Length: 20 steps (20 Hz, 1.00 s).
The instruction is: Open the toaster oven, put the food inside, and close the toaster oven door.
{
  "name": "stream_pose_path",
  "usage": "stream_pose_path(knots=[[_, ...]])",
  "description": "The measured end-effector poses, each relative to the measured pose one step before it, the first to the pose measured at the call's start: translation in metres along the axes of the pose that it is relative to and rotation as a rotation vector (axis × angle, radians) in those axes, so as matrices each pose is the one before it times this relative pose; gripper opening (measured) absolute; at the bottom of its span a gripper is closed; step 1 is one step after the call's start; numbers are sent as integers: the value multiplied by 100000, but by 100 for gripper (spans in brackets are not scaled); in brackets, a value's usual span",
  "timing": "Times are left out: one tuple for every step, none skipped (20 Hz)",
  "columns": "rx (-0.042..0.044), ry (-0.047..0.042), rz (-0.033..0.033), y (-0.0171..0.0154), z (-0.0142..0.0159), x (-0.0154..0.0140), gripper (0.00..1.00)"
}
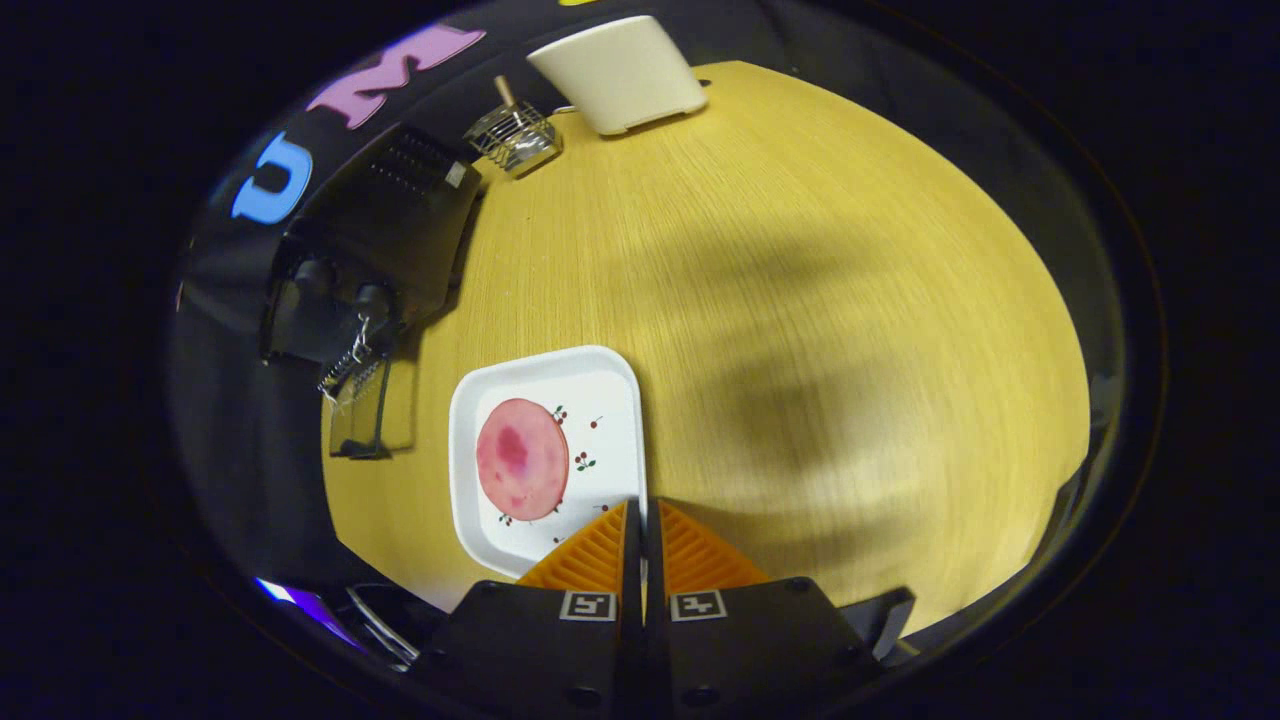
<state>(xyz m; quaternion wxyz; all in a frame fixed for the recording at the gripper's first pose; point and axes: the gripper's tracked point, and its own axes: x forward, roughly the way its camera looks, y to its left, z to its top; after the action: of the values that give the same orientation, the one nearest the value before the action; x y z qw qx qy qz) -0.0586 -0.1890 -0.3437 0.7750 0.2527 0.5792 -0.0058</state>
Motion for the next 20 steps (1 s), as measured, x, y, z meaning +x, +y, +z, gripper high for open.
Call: stream_pose_path(knots=[[6728, -677, 1339, 326, -375, 92, 5], [5453, -399, 1803, 340, -532, 264, 5], [4434, -831, 2146, 451, -239, 138, 5], [3033, -1323, 1661, 413, -130, -81, 5], [1475, -1517, 1239, 371, -155, -138, 5], [696, -1432, 521, -39, -37, -412, 5], [1033, -1495, 115, 123, 3, -131, 5], [1972, -1770, 1060, 317, -20, -194, 5], [3212, -1749, 1277, 259, 44, -170, 5], [3962, -1937, 1441, 165, -25, -75, 5], [4168, -1867, 987, 135, -6, -124, 5], [3770, -1790, 1091, -19, -160, -474, 5], [3095, -1568, 718, 12, -27, -333, 5], [2355, -1475, 759, 75, -64, -327, 5], [1824, -1047, 203, 74, -19, -244, 5], [1403, -710, 246, 119, -68, -270, 5], [627, -1142, 758, 353, -94, -242, 5], [-101, -1106, 858, 314, -311, -383, 5], [-163, -1021, 1136, 587, -301, -560, 5], [128, -700, 1327, 568, -639, -1213, 5]])
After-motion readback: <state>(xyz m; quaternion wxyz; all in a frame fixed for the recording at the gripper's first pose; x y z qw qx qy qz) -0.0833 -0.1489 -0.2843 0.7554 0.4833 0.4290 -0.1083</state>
